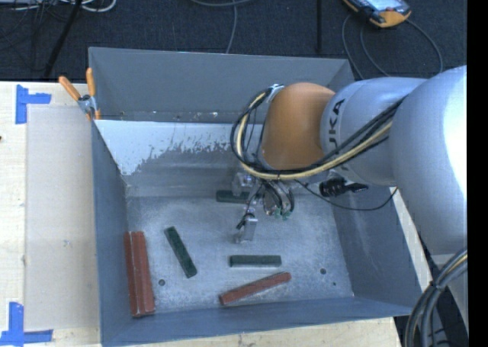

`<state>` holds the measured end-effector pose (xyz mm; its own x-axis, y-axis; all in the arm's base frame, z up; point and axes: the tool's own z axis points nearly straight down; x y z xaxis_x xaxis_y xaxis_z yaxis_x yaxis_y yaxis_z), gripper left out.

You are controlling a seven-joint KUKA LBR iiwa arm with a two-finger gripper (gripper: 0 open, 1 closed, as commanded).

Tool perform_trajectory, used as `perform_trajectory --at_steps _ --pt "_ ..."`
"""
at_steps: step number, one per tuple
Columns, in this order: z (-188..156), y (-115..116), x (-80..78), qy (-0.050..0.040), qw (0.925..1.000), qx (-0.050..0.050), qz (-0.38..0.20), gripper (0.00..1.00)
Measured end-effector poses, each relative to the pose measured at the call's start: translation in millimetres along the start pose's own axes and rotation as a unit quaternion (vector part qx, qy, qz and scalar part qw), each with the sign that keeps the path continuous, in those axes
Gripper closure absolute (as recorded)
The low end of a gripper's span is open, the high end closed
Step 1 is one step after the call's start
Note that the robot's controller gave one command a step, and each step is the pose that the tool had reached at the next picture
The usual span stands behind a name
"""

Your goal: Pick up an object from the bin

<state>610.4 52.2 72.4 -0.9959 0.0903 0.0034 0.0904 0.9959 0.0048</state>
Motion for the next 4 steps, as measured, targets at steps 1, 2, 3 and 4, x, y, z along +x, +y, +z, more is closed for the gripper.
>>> perform_trajectory --at_steps 1,2,3,4 --pt "-1.6 -42.8 -8.2 -0.0026 1.0000 0.003 0.006 0.00" --pt "2.0 -48.4 -14.5 -0.0022 0.9989 0.002 0.047 1.00" --pt "2.3 -48.7 -14.2 -0.0017 0.9989 0.002 0.047 0.00" --pt "2.4 -48.8 -14.2 -0.0017 0.9989 0.002 0.047 0.00"
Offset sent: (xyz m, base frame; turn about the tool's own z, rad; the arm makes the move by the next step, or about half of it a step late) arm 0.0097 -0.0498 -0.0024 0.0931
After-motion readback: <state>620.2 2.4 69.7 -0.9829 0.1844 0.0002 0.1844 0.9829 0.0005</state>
